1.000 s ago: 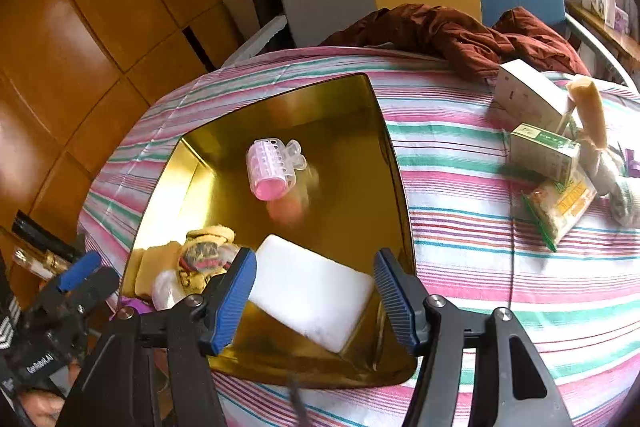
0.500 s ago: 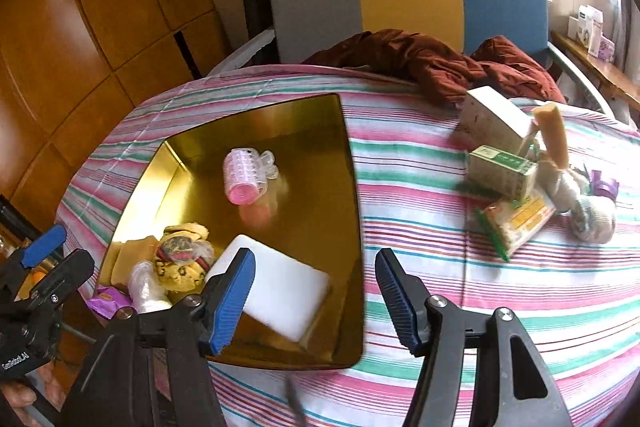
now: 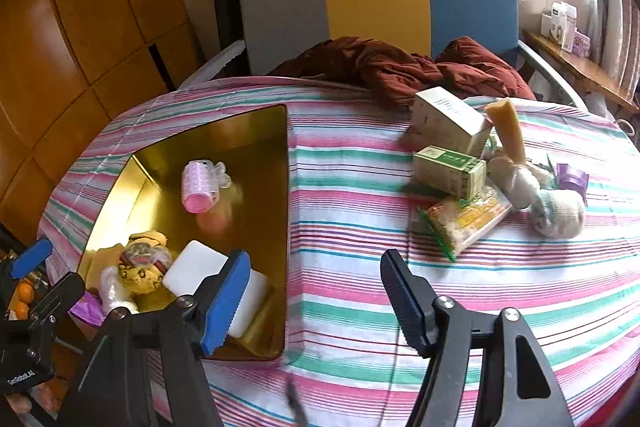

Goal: Organize objects
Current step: 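Move both tools away from the tray back toward the remaining items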

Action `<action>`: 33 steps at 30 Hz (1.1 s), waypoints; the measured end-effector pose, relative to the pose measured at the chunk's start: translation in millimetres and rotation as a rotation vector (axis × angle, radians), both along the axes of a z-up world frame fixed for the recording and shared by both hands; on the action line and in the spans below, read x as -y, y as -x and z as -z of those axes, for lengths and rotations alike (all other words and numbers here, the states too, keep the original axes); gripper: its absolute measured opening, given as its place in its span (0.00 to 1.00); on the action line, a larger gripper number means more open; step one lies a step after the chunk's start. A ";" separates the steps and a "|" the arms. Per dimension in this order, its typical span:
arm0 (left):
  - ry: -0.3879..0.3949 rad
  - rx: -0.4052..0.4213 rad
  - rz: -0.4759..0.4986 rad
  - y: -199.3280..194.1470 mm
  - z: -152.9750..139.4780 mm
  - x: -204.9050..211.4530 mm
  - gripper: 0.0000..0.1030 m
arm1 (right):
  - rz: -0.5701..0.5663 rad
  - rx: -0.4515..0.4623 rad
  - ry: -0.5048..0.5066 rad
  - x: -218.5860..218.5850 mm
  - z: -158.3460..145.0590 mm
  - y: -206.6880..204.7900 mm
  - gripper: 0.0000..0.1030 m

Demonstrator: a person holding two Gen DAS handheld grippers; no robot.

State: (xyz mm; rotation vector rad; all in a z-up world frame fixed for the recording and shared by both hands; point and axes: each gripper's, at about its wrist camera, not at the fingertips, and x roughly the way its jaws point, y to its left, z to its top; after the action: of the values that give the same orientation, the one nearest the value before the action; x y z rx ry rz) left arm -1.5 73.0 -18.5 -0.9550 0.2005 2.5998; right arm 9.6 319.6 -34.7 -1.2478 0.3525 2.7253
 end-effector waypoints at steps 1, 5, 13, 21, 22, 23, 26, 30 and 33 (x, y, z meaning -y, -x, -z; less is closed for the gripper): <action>0.003 -0.001 0.002 0.3 0.1 -1.3 0.91 | 0.005 0.001 -0.003 -2.5 -0.1 -0.5 0.67; 0.026 -0.020 0.011 -2.7 -0.1 -8.1 0.94 | 0.026 0.004 -0.003 -12.2 0.3 -2.1 0.67; 0.074 -0.040 0.048 -5.2 1.4 -22.3 0.97 | 0.086 0.034 -0.014 -50.4 -1.4 -3.0 0.67; 0.058 -0.039 0.070 -2.1 -2.3 -33.0 0.97 | 0.277 0.031 0.003 -142.4 -11.8 -14.7 0.76; 0.057 -0.041 0.072 -1.7 -2.7 -34.4 0.97 | 0.309 0.026 0.013 -155.2 -12.3 -17.4 0.76; 0.051 -0.040 0.081 -1.3 -3.0 -36.0 0.97 | 0.361 0.019 0.030 -174.6 -11.9 -21.5 0.76; 0.033 -0.017 0.122 0.2 -3.0 -44.2 0.97 | 0.491 -0.008 0.084 -216.3 -4.6 -33.8 0.77; 0.050 0.000 0.179 -0.9 -1.5 -64.6 0.97 | 0.642 0.009 0.268 -255.6 19.8 -51.4 0.77; 0.061 0.007 0.235 -3.3 -1.0 -86.5 0.97 | 0.661 0.010 0.350 -263.5 27.8 -58.2 0.77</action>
State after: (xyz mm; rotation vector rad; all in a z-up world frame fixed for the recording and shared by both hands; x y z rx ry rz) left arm 1.8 159.4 -17.5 -0.9023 0.3685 2.3874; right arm 67.8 583.1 -62.5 -0.9706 1.0609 2.1391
